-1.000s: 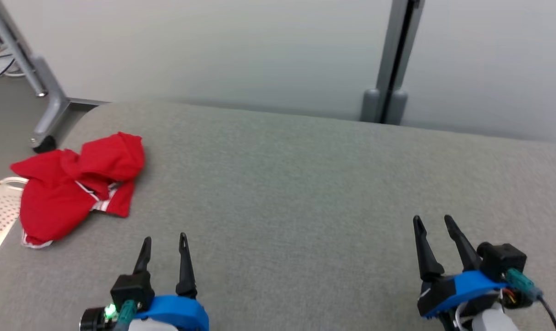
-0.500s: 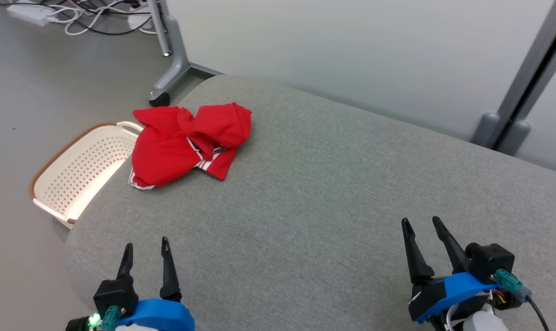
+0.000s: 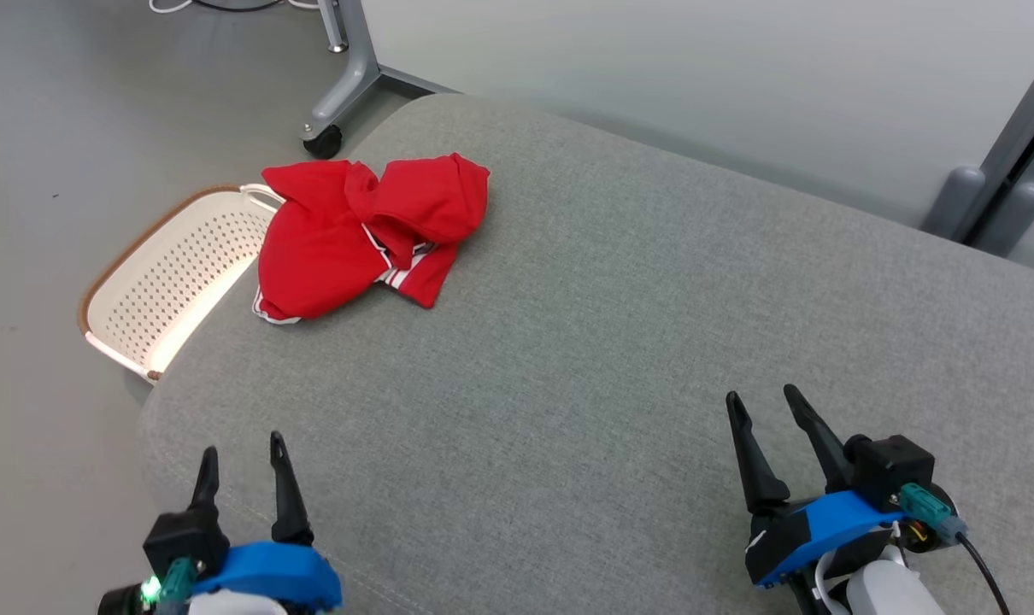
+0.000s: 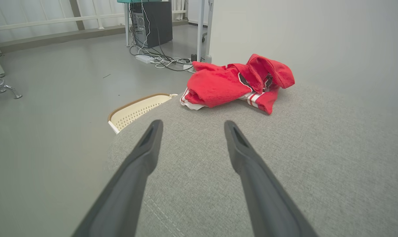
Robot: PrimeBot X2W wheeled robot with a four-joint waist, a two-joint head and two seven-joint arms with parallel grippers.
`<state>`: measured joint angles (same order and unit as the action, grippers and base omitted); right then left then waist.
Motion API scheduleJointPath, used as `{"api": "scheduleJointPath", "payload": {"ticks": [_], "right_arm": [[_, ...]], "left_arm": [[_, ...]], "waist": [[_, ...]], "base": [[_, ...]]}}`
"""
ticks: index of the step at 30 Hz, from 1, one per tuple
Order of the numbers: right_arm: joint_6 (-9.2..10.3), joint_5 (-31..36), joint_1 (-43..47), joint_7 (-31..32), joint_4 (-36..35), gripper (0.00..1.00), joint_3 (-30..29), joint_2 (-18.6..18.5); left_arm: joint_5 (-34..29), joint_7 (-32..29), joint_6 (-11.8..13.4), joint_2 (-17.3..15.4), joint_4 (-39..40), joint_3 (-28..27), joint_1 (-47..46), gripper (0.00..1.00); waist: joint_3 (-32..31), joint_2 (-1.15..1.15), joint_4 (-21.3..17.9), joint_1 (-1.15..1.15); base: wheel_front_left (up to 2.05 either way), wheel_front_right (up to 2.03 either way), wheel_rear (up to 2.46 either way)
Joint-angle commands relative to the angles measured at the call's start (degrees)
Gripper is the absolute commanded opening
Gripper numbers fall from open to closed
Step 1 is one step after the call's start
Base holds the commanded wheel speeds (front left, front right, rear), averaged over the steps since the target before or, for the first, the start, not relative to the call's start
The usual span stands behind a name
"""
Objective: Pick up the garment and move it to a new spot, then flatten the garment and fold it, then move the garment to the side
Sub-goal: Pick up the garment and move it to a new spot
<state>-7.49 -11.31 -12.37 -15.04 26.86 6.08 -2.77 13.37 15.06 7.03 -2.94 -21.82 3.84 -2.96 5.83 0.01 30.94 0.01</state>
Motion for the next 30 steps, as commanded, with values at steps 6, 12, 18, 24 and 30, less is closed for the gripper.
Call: {"api": "scheduleJointPath", "payload": {"ticks": [6, 12, 18, 24, 30], "right_arm": [[-0.01, 2.8, -1.4, -0.2, -1.6, 1.00, 0.5, -0.3], [-0.01, 4.2, -3.7, -0.2, -3.5, 1.00, 2.4, -0.9], [-0.01, 3.0, -6.5, -0.2, -5.9, 1.00, 5.4, -2.8], [-0.01, 1.8, -8.9, -0.2, -8.3, 1.00, 7.8, -4.4], [-0.01, 0.6, -10.5, -0.2, -10.2, 1.00, 8.8, -5.8]], "left_arm": [[1.0, 0.2, -0.6, 0.1, -4.0, -2.3, -7.5, 1.00], [-0.9, 0.2, -1.8, -0.3, -9.0, -5.4, -16.9, 1.00], [-3.0, 0.2, -2.7, -1.2, -13.1, -7.8, -24.9, 1.00], [-3.9, 0.2, -2.0, -3.1, -18.8, -10.2, -32.1, 1.00], [-4.1, 0.2, 0.7, -5.3, -23.8, -13.0, -36.8, 1.00]], "waist": [[3.9, -0.01, -2.2, -0.01], [9.2, -0.01, -5.7, -0.01], [13.8, -0.01, -9.5, -0.01], [17.6, -0.01, -13.2, -0.01], [20.7, -0.01, -16.2, -0.01]], "base": [[0.00, 0.00, 0.00], [0.00, 0.00, 0.00], [0.00, 0.00, 0.00], [0.00, 0.00, 0.00], [0.00, 0.00, 0.00]]}}
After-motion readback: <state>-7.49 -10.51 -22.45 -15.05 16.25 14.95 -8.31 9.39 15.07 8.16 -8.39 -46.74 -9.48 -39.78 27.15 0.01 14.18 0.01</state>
